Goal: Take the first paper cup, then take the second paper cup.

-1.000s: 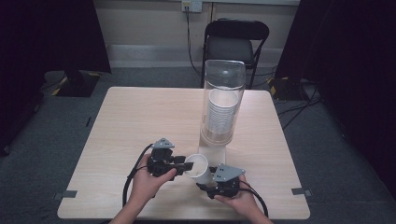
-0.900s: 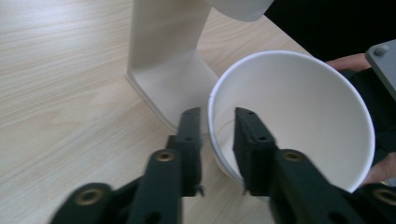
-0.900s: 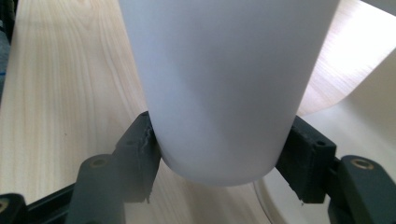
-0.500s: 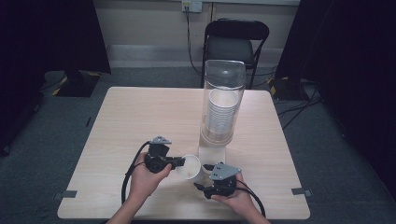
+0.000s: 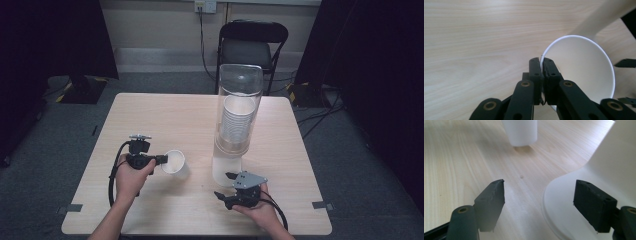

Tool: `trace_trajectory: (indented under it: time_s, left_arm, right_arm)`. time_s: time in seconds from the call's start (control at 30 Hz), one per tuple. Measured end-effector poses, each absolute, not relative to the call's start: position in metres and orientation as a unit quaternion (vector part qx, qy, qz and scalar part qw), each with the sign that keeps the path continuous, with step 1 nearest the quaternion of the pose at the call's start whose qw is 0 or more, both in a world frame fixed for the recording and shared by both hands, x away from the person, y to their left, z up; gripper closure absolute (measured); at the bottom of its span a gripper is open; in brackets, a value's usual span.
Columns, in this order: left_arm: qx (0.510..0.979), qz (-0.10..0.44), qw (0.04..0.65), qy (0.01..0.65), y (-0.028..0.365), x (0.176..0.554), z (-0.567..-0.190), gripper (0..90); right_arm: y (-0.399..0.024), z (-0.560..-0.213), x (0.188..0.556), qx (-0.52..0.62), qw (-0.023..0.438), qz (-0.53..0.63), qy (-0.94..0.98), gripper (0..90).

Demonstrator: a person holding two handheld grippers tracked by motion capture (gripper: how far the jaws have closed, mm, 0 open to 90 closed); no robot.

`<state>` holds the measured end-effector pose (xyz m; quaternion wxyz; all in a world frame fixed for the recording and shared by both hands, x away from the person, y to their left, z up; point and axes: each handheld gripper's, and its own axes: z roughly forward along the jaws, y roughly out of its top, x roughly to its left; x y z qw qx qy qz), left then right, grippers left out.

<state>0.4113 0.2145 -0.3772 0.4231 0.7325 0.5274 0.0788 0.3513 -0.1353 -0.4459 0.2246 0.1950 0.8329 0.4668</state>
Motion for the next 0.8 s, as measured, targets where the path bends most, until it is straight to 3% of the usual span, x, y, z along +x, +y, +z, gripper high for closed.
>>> trace_trajectory:
  time_s: [0.27,0.37,0.5,0.53,0.63,0.8]
  left_arm:
    - [0.72,0.085,0.412,0.551,0.218,0.426,-0.379,86.3]
    - [0.714,0.076,0.426,0.55,0.22,0.428,-0.381,82.1]
    - [0.698,0.088,0.461,0.541,0.223,0.426,-0.382,60.6]
    - [0.697,0.096,0.477,0.527,0.225,0.423,-0.379,48.7]
    - [0.702,0.107,0.486,0.51,0.228,0.419,-0.377,35.6]
    - [0.725,0.133,0.501,0.454,0.244,0.4,-0.38,29.5]
  right_arm:
    - [-0.142,-0.446,0.352,0.204,0.223,0.464,0.833,25.6]
    - [-0.146,-0.445,0.353,0.21,0.224,0.463,0.832,25.7]
    - [-0.152,-0.445,0.353,0.214,0.222,0.463,0.831,26.1]
    - [-0.155,-0.445,0.353,0.219,0.226,0.463,0.829,26.0]
    - [-0.159,-0.444,0.353,0.225,0.227,0.465,0.826,25.8]
    - [-0.169,-0.442,0.356,0.25,0.235,0.469,0.814,25.6]
